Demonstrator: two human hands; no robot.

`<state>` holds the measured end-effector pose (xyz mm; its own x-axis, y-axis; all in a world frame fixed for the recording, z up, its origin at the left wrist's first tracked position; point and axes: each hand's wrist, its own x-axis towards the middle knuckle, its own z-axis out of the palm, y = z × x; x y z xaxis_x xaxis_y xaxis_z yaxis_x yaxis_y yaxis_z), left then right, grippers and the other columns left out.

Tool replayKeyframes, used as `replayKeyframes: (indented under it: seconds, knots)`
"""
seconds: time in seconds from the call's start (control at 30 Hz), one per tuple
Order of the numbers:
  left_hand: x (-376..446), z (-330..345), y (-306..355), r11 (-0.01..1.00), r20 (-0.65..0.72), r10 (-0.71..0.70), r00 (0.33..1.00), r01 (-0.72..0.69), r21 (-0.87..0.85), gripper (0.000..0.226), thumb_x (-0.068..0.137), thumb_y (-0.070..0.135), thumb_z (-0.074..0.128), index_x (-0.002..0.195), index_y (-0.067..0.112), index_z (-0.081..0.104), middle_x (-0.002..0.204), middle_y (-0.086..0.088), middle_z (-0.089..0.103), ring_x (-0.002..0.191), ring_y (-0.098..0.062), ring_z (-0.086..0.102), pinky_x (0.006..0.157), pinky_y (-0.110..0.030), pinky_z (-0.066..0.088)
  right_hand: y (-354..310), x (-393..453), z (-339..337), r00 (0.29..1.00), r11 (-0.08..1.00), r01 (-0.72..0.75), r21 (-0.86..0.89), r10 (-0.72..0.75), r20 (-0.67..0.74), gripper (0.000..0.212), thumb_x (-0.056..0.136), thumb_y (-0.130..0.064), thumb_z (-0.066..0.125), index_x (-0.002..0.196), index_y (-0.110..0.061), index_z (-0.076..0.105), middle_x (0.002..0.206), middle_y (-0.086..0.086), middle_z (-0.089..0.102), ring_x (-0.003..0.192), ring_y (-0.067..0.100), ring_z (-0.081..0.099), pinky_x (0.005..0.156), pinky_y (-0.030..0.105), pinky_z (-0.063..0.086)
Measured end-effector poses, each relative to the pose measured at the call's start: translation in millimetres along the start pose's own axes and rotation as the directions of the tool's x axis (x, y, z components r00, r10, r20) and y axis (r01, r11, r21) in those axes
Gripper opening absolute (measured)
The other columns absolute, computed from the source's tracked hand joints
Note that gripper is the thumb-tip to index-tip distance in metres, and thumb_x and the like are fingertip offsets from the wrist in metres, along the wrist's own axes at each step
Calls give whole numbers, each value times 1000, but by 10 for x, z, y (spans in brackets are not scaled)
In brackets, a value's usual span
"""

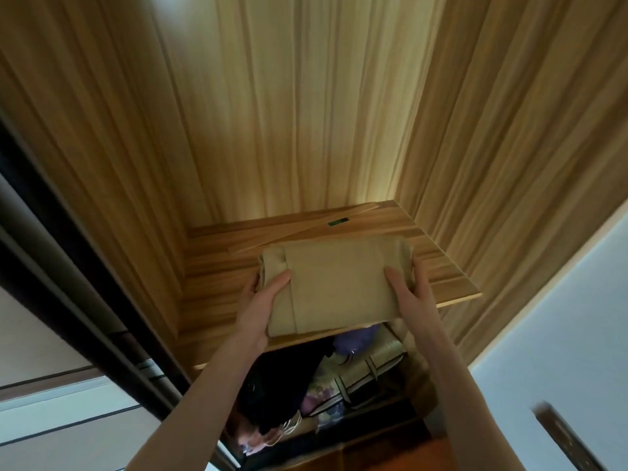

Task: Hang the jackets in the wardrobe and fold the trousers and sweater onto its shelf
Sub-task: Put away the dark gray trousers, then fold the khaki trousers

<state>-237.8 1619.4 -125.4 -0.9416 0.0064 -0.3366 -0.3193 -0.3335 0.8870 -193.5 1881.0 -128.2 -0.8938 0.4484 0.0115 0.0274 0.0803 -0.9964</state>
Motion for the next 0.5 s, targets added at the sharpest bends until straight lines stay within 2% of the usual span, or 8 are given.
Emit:
replayKeyframes:
  seconds: [0.1,0.23,0.3,0.4,0.47,0.5]
  knots:
    - [278,99,42,999,-22,13,1000,-13,33,76,76,38,90,145,31,57,121,-2,76,107,-26,74,96,-53,60,-6,327,78,999,998,30,-50,-29,14,70,101,-42,66,160,-25,33,143,-12,48,126,7,50,108,27,38]
    - [640,214,66,996,-56,55,997,-51,77,85,75,47,90,149,27,53,125,-1,73,110,-23,72,99,-50,59,32,743,193,999,998,32,-60,-30,37,77,99,-47,66,163,-24,29,142,-15,43,131,7,44,108,27,36]
    - [776,251,67,992,-71,74,995,-67,105,87,76,52,89,151,30,51,125,3,72,109,-20,71,93,-44,60,73,915,250,998,998,28,-61,-24,52,77,99,-48,66,163,-25,29,140,-14,42,129,8,44,105,27,35]
    - [941,294,64,985,-97,96,991,-81,150,86,80,54,84,153,30,45,124,6,67,106,-14,68,75,-31,58,164,1120,338,998,999,0,-52,4,66,75,100,-47,64,162,-25,29,137,-13,44,124,10,47,100,28,37]
    - [1047,322,44,981,-112,98,989,-77,178,85,84,52,82,156,29,41,130,3,64,107,-14,66,74,-31,57,236,1241,389,998,998,-30,-53,32,53,74,100,-46,64,162,-25,30,138,-10,46,124,14,49,99,31,40]
    - [1098,332,20,978,-120,101,988,-76,196,83,87,50,80,156,27,41,133,1,64,108,-16,65,78,-34,59,273,1294,408,998,997,-45,-59,48,48,73,100,-46,64,161,-24,31,137,-7,47,122,16,51,97,32,42]
